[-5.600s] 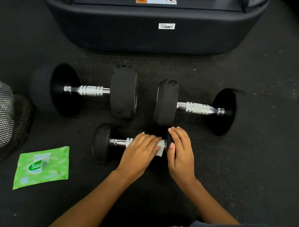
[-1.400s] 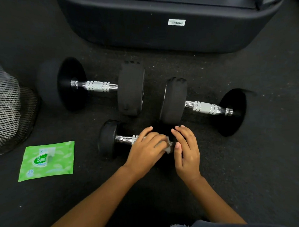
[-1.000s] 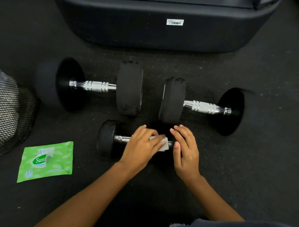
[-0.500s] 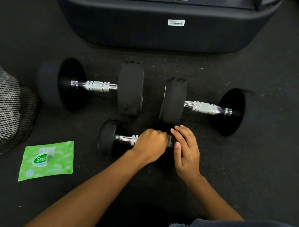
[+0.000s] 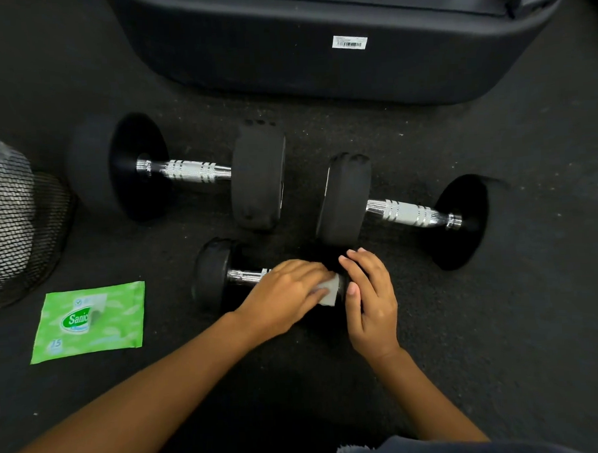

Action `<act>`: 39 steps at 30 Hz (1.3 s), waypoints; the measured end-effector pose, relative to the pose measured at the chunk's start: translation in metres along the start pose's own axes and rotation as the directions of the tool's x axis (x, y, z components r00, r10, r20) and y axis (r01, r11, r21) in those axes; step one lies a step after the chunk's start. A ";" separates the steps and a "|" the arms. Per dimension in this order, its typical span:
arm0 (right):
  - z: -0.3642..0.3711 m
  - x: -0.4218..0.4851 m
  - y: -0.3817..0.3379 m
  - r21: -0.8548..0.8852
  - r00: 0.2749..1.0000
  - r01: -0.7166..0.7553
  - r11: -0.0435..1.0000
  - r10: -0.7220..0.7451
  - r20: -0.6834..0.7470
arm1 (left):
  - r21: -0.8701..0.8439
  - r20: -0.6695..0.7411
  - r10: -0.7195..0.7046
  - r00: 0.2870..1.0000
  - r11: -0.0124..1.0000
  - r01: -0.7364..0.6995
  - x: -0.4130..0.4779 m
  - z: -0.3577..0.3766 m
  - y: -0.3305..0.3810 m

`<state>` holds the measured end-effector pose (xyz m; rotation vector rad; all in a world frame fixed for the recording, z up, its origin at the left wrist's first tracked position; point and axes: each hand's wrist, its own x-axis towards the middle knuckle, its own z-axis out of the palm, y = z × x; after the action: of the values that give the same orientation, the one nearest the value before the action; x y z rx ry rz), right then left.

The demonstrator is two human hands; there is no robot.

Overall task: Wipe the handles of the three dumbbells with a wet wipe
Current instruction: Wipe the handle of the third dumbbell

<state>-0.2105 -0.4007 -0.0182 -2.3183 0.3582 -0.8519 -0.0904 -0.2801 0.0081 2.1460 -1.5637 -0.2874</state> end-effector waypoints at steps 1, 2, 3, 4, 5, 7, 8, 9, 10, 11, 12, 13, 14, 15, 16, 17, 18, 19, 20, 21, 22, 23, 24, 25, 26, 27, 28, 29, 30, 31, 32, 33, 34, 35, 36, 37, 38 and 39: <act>0.000 0.000 0.000 -0.002 1.000 -0.001 1.000 0.001 -0.001 | -0.011 -0.010 -0.006 1.000 1.000 0.006 -0.002 -0.001 -0.002; 0.000 0.000 0.000 -0.005 1.000 -0.002 1.000 0.002 -0.002 | -0.017 -0.017 -0.013 1.000 1.000 0.012 -0.001 -0.001 -0.002; 0.001 0.000 0.000 -0.008 1.000 -0.005 1.000 0.005 -0.003 | -0.015 -0.027 -0.015 1.000 1.000 0.015 0.000 0.000 -0.001; 0.001 0.000 0.000 -0.011 1.000 -0.009 1.000 0.009 -0.005 | -0.011 -0.032 -0.021 0.999 1.000 0.021 0.001 0.003 0.002; 0.001 0.000 0.000 -0.012 1.000 -0.014 1.000 0.014 -0.005 | -0.009 -0.040 -0.023 0.999 1.000 0.023 0.002 0.006 0.006; 0.000 0.000 -0.001 -0.013 1.000 -0.018 1.000 0.018 -0.001 | -0.021 -0.063 -0.027 0.998 0.999 0.026 0.001 0.011 0.009; 0.000 0.000 -0.001 -0.014 1.000 -0.016 1.000 0.016 0.003 | -0.026 -0.068 -0.020 0.997 0.999 0.019 0.000 0.011 0.008; -0.001 0.000 -0.001 -0.014 1.000 -0.014 1.000 0.014 0.008 | -0.025 -0.078 -0.002 0.997 1.000 0.000 -0.001 0.010 0.006; -0.001 0.000 -0.001 -0.015 1.000 -0.013 1.000 0.014 0.012 | -0.015 -0.081 0.026 0.996 1.000 -0.028 -0.002 0.008 0.003; -0.001 0.000 -0.001 -0.015 1.000 -0.014 1.000 0.015 0.016 | -0.001 -0.074 0.058 0.996 0.998 -0.058 -0.003 0.006 0.000; -0.001 0.001 -0.001 -0.015 1.000 -0.016 1.000 0.016 0.018 | 0.004 -0.062 0.075 0.995 0.997 -0.075 -0.003 0.003 -0.003; -0.001 0.001 -0.002 -0.016 1.000 -0.016 1.000 0.016 0.017 | -0.011 -0.051 0.070 0.996 0.997 -0.071 -0.003 0.002 -0.004; -0.001 0.001 -0.002 -0.015 1.000 -0.016 1.000 0.016 0.013 | -0.039 -0.041 0.048 0.998 0.998 -0.049 -0.002 0.000 -0.005; 0.000 0.001 -0.002 -0.013 1.000 -0.016 1.000 0.017 0.008 | -0.070 -0.032 0.017 0.999 0.997 -0.019 -0.001 0.000 -0.004; 0.000 0.001 -0.002 -0.010 1.000 -0.017 1.000 0.017 0.003 | -0.093 -0.018 -0.013 1.000 0.996 0.011 0.001 -0.001 -0.003; 0.000 0.000 -0.002 -0.008 1.000 -0.019 1.000 0.019 0.000 | -0.105 0.000 -0.039 0.999 0.994 0.039 0.004 -0.002 -0.001; 0.000 0.000 -0.002 -0.007 1.000 -0.019 1.000 0.019 -0.002 | -0.113 0.024 -0.061 0.998 0.992 0.064 0.006 -0.003 0.001; -0.001 0.000 -0.002 -0.007 1.000 -0.017 1.000 0.017 -0.002 | -0.121 0.060 -0.081 0.995 0.989 0.088 0.008 -0.005 0.001; -0.001 0.000 -0.002 -0.009 1.000 -0.014 1.000 0.014 0.000 | -0.128 0.103 -0.101 0.990 0.985 0.114 0.010 -0.008 0.000; -0.001 0.000 -0.002 -0.010 1.000 -0.011 1.000 0.011 0.004 | -0.134 0.148 -0.120 0.982 0.981 0.140 0.011 -0.011 -0.002; -0.001 0.000 -0.002 -0.014 1.000 -0.008 1.000 0.008 0.008 | -0.139 0.191 -0.140 0.972 0.976 0.168 0.012 -0.013 -0.004; -0.001 0.000 -0.001 -0.019 1.000 -0.006 1.000 0.006 0.009 | -0.140 0.237 -0.169 0.957 0.969 0.206 0.014 -0.015 -0.008; -0.001 0.000 -0.001 -0.022 1.000 -0.006 1.000 0.006 0.009 | -0.134 0.282 -0.207 0.937 0.959 0.252 0.017 -0.018 -0.010; -0.001 0.001 -0.001 -0.022 1.000 -0.007 1.000 0.007 0.007 | -0.121 0.326 -0.248 0.912 0.946 0.301 0.020 -0.020 -0.012; 0.000 0.001 -0.001 -0.019 1.000 -0.007 1.000 0.008 0.005 | -0.100 0.361 -0.285 0.888 0.935 0.341 0.025 -0.021 -0.013; 0.000 0.000 -0.001 -0.016 1.000 -0.007 1.000 0.007 0.003 | -0.071 0.386 -0.310 0.869 0.929 0.363 0.030 -0.021 -0.012; 0.000 0.000 -0.001 -0.015 1.000 -0.007 1.000 0.007 0.003 | -0.038 0.396 -0.313 0.863 0.934 0.356 0.034 -0.020 -0.009; 0.000 0.000 0.000 -0.016 1.000 -0.009 1.000 0.009 0.003 | -0.013 0.392 -0.299 0.870 0.944 0.330 0.036 -0.019 -0.006; 0.000 0.000 0.000 -0.016 1.000 -0.011 1.000 0.011 0.003 | -0.014 0.378 -0.273 0.885 0.954 0.301 0.035 -0.018 -0.003; 0.000 0.000 0.001 -0.014 1.000 -0.012 1.000 0.012 0.003 | -0.042 0.353 -0.238 0.905 0.962 0.270 0.032 -0.016 -0.002; 0.000 0.000 0.001 -0.012 1.000 -0.011 1.000 0.011 0.001 | -0.078 0.314 -0.193 0.930 0.971 0.228 0.025 -0.016 -0.002; 0.000 0.000 0.001 -0.011 1.000 -0.008 1.000 0.008 0.000 | -0.107 0.268 -0.140 0.953 0.979 0.173 0.017 -0.016 -0.003; 0.000 0.000 0.001 -0.011 1.000 -0.007 1.000 0.007 0.000 | -0.117 0.205 -0.085 0.975 0.987 0.111 0.010 -0.015 -0.005; 0.000 0.000 0.001 -0.013 1.000 -0.006 1.000 0.006 0.000 | -0.105 0.143 -0.051 0.988 0.992 0.067 0.006 -0.013 -0.006; 0.000 0.000 0.001 -0.014 1.000 -0.005 1.000 0.005 0.000 | -0.079 0.100 -0.048 0.994 0.995 0.056 0.004 -0.010 -0.007; 0.000 0.000 0.000 -0.012 1.000 -0.003 1.000 0.003 -0.002 | -0.059 0.068 -0.069 0.995 0.996 0.073 0.004 -0.007 -0.006; 0.001 0.000 0.000 -0.007 1.000 -0.004 1.000 0.004 -0.004 | -0.051 0.048 -0.096 0.994 0.994 0.098 0.006 -0.005 -0.004; 0.001 0.000 0.000 -0.001 1.000 -0.008 1.000 0.008 -0.006 | -0.046 0.038 -0.108 0.993 0.993 0.110 0.008 -0.002 -0.003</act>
<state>-0.2097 -0.3998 -0.0186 -2.3142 0.3712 -0.8553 -0.0843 -0.2859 0.0096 2.2040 -1.4463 -0.3964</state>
